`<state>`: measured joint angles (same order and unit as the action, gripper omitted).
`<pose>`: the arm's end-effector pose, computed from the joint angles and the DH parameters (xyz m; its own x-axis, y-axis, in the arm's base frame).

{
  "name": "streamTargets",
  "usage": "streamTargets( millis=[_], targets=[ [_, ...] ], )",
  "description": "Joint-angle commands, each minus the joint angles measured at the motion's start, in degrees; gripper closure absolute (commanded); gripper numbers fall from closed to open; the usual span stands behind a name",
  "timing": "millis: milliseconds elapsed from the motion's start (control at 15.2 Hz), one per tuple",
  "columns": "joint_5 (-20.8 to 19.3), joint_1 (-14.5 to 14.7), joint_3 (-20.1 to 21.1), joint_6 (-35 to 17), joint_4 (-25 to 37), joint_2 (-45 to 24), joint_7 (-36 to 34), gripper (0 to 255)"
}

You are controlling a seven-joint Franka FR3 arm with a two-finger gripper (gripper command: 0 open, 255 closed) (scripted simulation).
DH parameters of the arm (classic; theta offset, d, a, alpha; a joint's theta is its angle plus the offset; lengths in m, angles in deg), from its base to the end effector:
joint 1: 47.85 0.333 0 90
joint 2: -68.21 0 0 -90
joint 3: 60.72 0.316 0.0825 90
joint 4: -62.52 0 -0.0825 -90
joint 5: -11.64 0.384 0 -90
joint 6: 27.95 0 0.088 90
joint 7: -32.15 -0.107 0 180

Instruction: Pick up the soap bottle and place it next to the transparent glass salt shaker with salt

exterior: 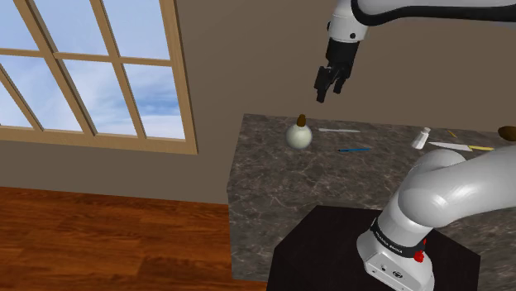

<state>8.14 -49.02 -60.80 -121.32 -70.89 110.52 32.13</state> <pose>0.3258 -0.0134 0.5941 0.9991 -0.0182 0.0395 -0.0206 -0.9980 0.0601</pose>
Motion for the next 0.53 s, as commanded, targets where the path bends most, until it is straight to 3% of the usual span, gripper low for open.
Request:
streamTargets(
  millis=[0, 462],
  targets=[
    [0.0, 0.0, 0.0, 0.0, 0.0, 0.0, 0.0, 0],
    [-1.55, -1.87, -4.2, -8.89, 1.61, -12.6, 2.89, 0]
  ],
)
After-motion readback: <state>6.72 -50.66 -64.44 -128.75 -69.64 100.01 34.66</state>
